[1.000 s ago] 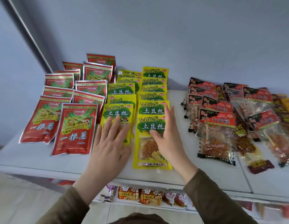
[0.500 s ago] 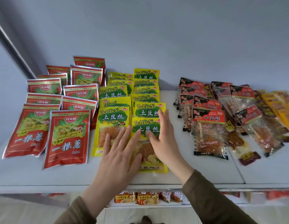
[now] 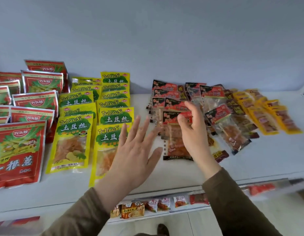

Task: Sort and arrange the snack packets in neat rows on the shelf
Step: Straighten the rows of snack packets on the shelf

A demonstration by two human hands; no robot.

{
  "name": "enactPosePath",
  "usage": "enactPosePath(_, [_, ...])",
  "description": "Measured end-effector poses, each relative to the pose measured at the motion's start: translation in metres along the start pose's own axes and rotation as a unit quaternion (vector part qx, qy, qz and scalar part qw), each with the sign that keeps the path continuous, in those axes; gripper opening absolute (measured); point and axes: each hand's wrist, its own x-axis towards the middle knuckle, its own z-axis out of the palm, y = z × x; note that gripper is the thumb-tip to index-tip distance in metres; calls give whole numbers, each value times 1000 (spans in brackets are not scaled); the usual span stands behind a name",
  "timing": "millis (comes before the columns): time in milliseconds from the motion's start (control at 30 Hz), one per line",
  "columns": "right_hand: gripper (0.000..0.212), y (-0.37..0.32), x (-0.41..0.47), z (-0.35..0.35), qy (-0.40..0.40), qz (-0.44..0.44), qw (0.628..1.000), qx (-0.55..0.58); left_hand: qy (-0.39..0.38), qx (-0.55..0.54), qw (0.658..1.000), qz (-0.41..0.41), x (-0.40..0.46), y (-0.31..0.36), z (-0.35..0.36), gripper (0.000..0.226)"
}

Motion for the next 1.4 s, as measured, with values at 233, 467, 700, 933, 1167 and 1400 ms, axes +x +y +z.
enactPosePath(233, [54,30,52,-29,-67,115,984,122,-77,54,995,-45,84,86,63,73])
enactPosePath(467, [67,37,88,-33,-202,146,955,163,-126,101,981,-112,103,85,86,75])
enactPosePath(700, [62,23,106,-8,-229,177,919,266,-135,101,977,-132,96,65,76,75])
enactPosePath(933, [61,50,103,-11,-232,10,971,65,-131,71,978,-147,95,50,70,74])
enactPosePath(1167, [73,98,98,-9,-175,-242,919,-258,-126,72,980,-138,93,47,71,74])
enactPosePath(1400, [75,106,113,-29,-180,-226,904,-314,-124,83,980,-134,91,42,70,70])
